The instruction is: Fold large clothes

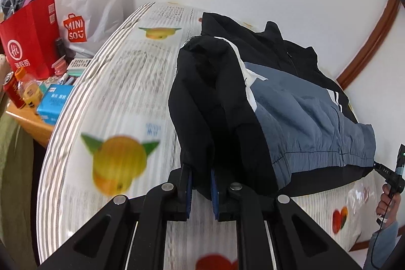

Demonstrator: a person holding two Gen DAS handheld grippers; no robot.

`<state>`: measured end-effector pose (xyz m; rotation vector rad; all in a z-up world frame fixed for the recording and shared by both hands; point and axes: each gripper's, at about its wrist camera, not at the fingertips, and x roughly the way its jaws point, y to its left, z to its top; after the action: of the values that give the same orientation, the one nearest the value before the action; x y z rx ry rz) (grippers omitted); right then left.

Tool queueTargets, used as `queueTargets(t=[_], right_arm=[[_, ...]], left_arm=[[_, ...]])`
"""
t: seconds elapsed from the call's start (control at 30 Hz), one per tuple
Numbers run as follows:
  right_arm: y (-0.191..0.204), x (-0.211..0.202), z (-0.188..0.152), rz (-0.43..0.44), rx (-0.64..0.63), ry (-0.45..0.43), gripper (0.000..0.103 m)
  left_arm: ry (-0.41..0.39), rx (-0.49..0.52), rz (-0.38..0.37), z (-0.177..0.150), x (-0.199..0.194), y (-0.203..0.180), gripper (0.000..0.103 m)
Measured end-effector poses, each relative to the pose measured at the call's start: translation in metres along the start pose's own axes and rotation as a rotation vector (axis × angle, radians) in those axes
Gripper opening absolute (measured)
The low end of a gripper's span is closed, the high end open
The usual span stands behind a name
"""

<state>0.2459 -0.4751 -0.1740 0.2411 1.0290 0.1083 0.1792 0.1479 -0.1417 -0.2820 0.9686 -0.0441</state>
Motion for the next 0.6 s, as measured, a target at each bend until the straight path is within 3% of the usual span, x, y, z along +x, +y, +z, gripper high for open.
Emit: queueTargets(t=[0.33, 0.43, 0.6], right_arm=[[-0.004, -0.024, -0.023, -0.124, 0.015, -0.003, 0.015], [0.003, -0.043, -0.027, -0.183, 0.000, -0.051, 0.017], [0.015, -0.065, -0.030, -0.184, -0.003, -0.109, 0.023]], left_arm=[[0.007, 0.042, 0.049, -0.027, -0.016, -0.015, 0.019], [0.005, 0.056, 0.072, -0.026, -0.022, -0.017, 0.021], [-0.022, 0.053, 0.078, -0.024, -0.035, -0.018, 0.030]])
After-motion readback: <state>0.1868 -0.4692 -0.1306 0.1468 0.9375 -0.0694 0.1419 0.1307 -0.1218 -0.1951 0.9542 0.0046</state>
